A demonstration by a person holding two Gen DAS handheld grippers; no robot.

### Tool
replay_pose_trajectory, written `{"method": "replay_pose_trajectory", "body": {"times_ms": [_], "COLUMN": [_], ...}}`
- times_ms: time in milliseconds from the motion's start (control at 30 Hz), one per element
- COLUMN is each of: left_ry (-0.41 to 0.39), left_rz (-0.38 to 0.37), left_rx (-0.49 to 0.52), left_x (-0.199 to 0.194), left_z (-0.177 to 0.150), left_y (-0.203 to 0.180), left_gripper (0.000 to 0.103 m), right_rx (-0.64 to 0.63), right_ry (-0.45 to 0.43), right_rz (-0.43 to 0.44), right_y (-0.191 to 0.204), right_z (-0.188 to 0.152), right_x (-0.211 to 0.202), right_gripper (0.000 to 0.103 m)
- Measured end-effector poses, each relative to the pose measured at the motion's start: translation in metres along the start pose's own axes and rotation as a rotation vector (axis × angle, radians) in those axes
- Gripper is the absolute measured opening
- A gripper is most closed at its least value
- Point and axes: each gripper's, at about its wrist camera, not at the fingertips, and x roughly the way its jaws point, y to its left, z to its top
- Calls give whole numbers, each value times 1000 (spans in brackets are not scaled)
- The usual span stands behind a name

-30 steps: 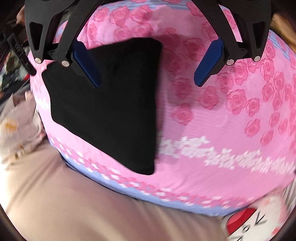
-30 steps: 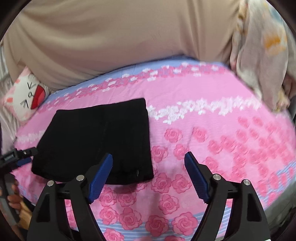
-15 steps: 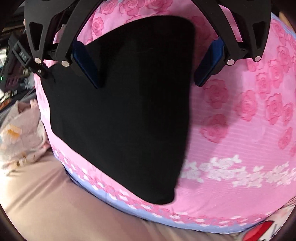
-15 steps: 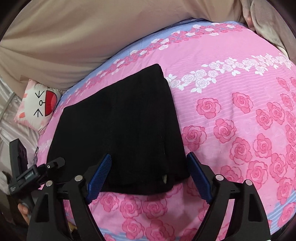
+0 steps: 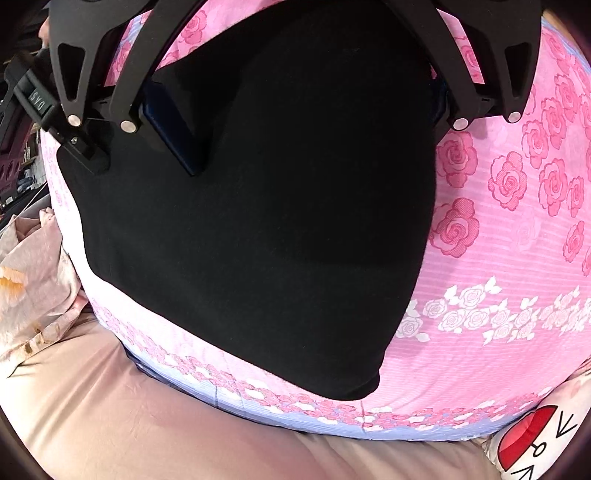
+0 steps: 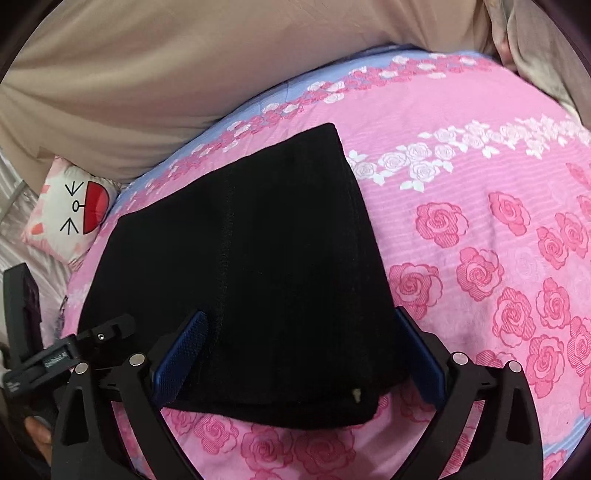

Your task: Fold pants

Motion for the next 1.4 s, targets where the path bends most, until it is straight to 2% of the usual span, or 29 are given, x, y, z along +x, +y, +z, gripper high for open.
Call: {"method": "replay_pose_trajectory", "body": {"times_ms": [33, 133, 200, 300, 333, 367, 400, 433, 467, 533, 667, 833, 1033, 1200, 1400], "left_ry": [0, 5, 17, 15, 11, -5, -14, -23, -27, -27, -20, 1, -13, -125, -304], "left_rz": [-2, -19, -48, -42, -35, -29, -26, -26, -30, -51, -91, -145, -189, -196, -174], "left_rx": [-6, -19, -23, -10, -6, -1, 4, 12, 23, 36, 35, 81, 125, 182, 222], "left_x": [2, 4, 4, 4, 4, 1, -2, -6, -9, -15, -28, -58, -92, -121, -127], "left_z": [2, 5, 7, 9, 9, 9, 10, 10, 10, 11, 6, -12, -17, 18, 101], "left_y": [-2, -1, -2, -9, -10, -11, -13, -14, -15, -15, -9, -2, -7, -17, -34], "left_gripper": [98, 98, 97, 89, 81, 67, 60, 48, 42, 38, 37, 37, 37, 37, 37], "right_rx": [15, 49, 44, 51, 58, 61, 63, 64, 62, 50, 38, 9, -55, -142, -211], "right_ry": [-7, -10, -9, -13, -16, -18, -20, -21, -23, -27, -25, -5, -58, -163, -306], "right_rz": [7, 45, 70, 95, 106, 113, 117, 118, 119, 120, 152, 189, 234, 254, 253], "right_y": [-2, -8, -8, -7, -7, -7, -7, -6, -4, -1, 5, 15, 39, 68, 91], "right_z": [0, 4, 4, 4, 4, 4, 4, 4, 4, 4, -2, -19, -19, 24, 111], "right_x": [-1, -3, -4, -4, -4, -4, -5, -6, -9, -14, -32, -64, -104, -123, -105], "right_gripper": [94, 77, 61, 50, 49, 45, 42, 42, 40, 39, 38, 38, 36, 36, 36]}}
